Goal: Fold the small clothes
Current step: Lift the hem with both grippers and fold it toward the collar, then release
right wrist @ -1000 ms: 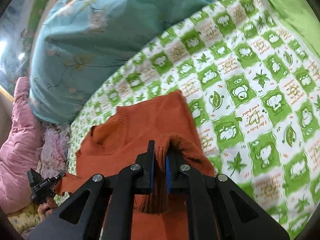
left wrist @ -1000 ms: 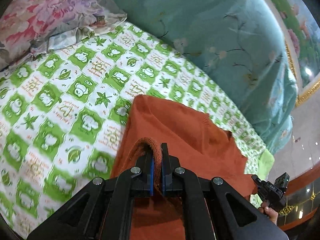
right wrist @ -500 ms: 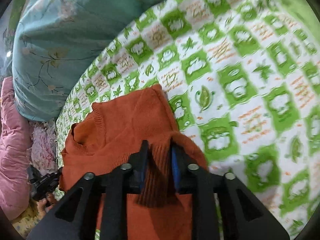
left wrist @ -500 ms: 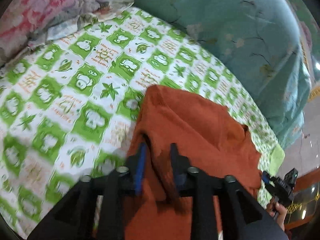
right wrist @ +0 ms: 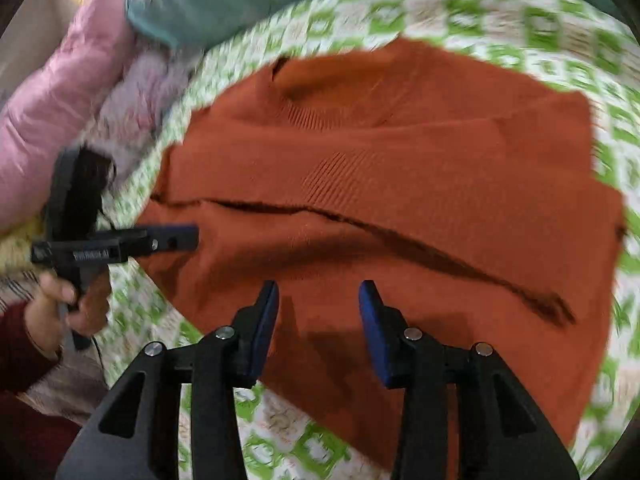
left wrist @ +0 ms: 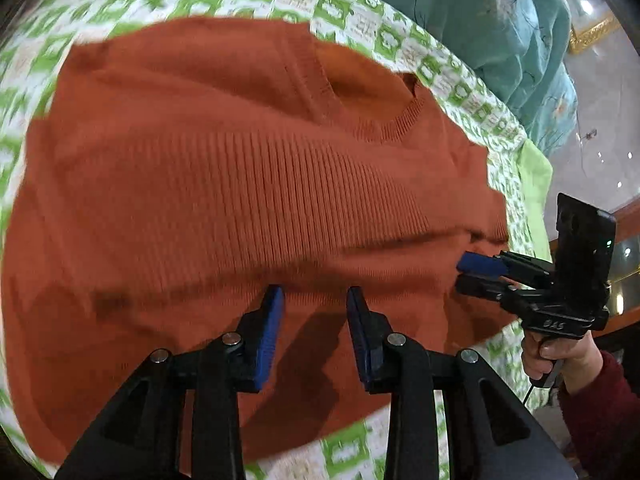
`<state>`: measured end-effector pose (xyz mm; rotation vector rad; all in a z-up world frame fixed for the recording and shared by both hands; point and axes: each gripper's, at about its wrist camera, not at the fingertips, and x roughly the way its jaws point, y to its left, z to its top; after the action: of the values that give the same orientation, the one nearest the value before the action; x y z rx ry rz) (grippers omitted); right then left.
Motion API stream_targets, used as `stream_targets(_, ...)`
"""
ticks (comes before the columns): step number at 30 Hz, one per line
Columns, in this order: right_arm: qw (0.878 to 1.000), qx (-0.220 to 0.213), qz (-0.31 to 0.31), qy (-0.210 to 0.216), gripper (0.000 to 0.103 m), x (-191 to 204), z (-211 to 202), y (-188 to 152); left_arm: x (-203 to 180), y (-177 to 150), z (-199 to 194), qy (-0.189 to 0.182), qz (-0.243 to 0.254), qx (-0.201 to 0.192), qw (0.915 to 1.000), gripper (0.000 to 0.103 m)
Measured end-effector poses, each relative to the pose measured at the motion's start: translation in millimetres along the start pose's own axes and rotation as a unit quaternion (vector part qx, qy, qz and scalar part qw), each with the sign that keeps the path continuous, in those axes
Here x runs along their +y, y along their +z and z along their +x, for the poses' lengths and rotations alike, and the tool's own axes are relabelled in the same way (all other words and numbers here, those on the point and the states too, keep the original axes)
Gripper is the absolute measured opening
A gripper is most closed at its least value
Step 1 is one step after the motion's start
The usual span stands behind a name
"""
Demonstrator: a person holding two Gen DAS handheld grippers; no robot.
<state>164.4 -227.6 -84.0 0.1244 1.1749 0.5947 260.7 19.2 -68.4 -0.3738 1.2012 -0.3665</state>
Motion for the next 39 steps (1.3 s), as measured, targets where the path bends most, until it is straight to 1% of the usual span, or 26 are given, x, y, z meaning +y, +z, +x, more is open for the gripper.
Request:
stream_targets(2, 1.000, -0.009, 0.003, -0.028, 0.038, -11.1, 2.1, 9.5, 8.6, 21.1, -0.9, 0.011, -0.001, -0.009, 0.9999, 0.029)
stream_targets(3, 0.998, -0.020, 0.016, -0.048, 0.037, -24.1, 1.2, 17.5, 13.3, 31.0, -1.6, 0.017, -0.002, -0.015, 0.9997, 0.025)
stream_targets(4, 0.996, -0.037, 0.035, -0.073, 0.035, -39.1, -2.0, 25.6, 16.7, 38.8, -3.6, 0.023, -0.003, -0.024, 0.9994, 0.024)
stream_targets(5, 0.994, -0.047, 0.045, -0.085, 0.031, -47.2, -5.1, 30.0, 22.2, 51.0, -7.3, 0.049, -0.004, -0.043, 0.9979, 0.024)
stream_targets(6, 0.991, -0.066, 0.064, -0.097, 0.026, -60.6, -11.0, 37.6, 27.4, 60.5, -9.1, 0.065, -0.007, -0.052, 0.9965, 0.024)
stream_targets(7, 0.986, -0.082, 0.082, -0.119, 0.024, -71.9, -17.0, 44.6, 33.5, 73.4, -13.1, 0.082, -0.018, -0.068, 0.9941, 0.025)
stream_targets(8, 0.982, -0.095, 0.094, -0.133, 0.024, -79.5, -22.3, 49.7, 40.9, 81.8, -17.5, 0.095, -0.030, -0.083, 0.9916, 0.031)
stream_targets(9, 0.979, -0.109, 0.108, -0.135, 0.024, -85.2, -28.4, 53.2, 53.1, 93.1, -23.8, 0.104, -0.052, -0.104, 0.9877, 0.032)
stream_targets(10, 0.977, -0.118, 0.118, -0.133, 0.024, -89.0, -31.8, 55.4, 61.4, 100.1, -28.0, 0.102, -0.068, -0.115, 0.9858, 0.032)
stream_targets(12, 0.969, -0.144, 0.137, -0.149, 0.024, -93.9, -44.6, 58.3, 73.8, 108.9, -36.9, 0.103, -0.092, -0.134, 0.9813, 0.032)
stream_targets(14, 0.960, -0.168, 0.159, -0.159, 0.027, -97.9, -58.3, 56.8, 79.9, 111.3, -44.2, 0.101, -0.103, -0.143, 0.9791, 0.032)
stream_targets(15, 0.955, -0.176, 0.171, -0.165, 0.028, -99.4, -64.1, 55.3, 80.4, 109.2, -49.2, 0.103, -0.104, -0.147, 0.9782, 0.032)
stream_targets(16, 0.953, -0.179, 0.181, -0.161, 0.028, -102.8, -68.6, 52.4, 81.0, 106.7, -52.4, 0.105, -0.103, -0.149, 0.9778, 0.033)
stream_targets(18, 0.954, -0.179, 0.195, -0.143, 0.028, -103.4, -74.6, 49.4, 82.0, 94.5, -60.4, 0.112, -0.102, -0.149, 0.9771, 0.033)
stream_targets(20, 0.955, -0.176, 0.195, -0.138, 0.028, -99.2, -80.3, 38.1, 82.6, 82.4, -64.4, 0.111, -0.109, -0.147, 0.9768, 0.033)
stream_targets(23, 0.963, -0.166, 0.178, -0.118, 0.028, -82.8, -84.3, 15.0, 83.2, 53.0, -73.6, 0.099, -0.128, -0.145, 0.9762, 0.035)
stream_targets(25, 0.968, -0.151, 0.169, -0.107, 0.028, -74.0, -83.7, 0.6, 81.8, 33.0, -76.6, 0.093, -0.131, -0.140, 0.9771, 0.035)
stream_targets(26, 0.971, -0.142, 0.164, -0.103, 0.028, -66.8, -79.3, -7.3, 79.8, 24.7, -77.2, 0.092, -0.133, -0.138, 0.9771, 0.035)
stream_targets(27, 0.974, -0.129, 0.158, -0.098, 0.028, -59.2, -74.2, -17.9, 77.6, 11.9, -77.6, 0.083, -0.138, -0.136, 0.9776, 0.036)
stream_targets(29, 0.978, -0.105, 0.154, -0.092, 0.028, -49.7, -62.6, -34.2, 75.8, -2.4, -74.0, 0.071, -0.138, -0.123, 0.9801, 0.039)
stream_targets(30, 0.980, -0.089, 0.151, -0.099, 0.028, -46.2, -55.9, -44.7, 75.7, -12.2, -70.9, 0.076, -0.136, -0.115, 0.9811, 0.039)
stream_targets(32, 0.979, -0.074, 0.147, -0.118, 0.028, -44.1, -51.1, -62.0, 78.1, -23.6, -67.7, 0.086, -0.135, -0.110, 0.9809, 0.039)
stream_targets(33, 0.978, -0.072, 0.146, -0.129, 0.027, -43.9, -53.3, -73.1, 82.2, -30.4, -68.2, 0.090, -0.137, -0.108, 0.9805, 0.038)
stream_targets(35, 0.976, -0.074, 0.148, -0.139, 0.027, -46.1, -61.0, -83.1, 90.9, -41.2, -72.0, 0.097, -0.139, -0.107, 0.9797, 0.032)
stream_targets(37, 0.974, -0.071, 0.162, -0.141, 0.027, -48.6, -67.5, -91.6, 96.6, -49.4, -78.3, 0.104, -0.141, -0.107, 0.9787, 0.032)
stream_targets(39, 0.971, -0.073, 0.171, -0.151, 0.027, -48.4, -75.9, -98.3, 98.8, -56.3, -86.2, 0.099, -0.147, -0.109, 0.9782, 0.032)
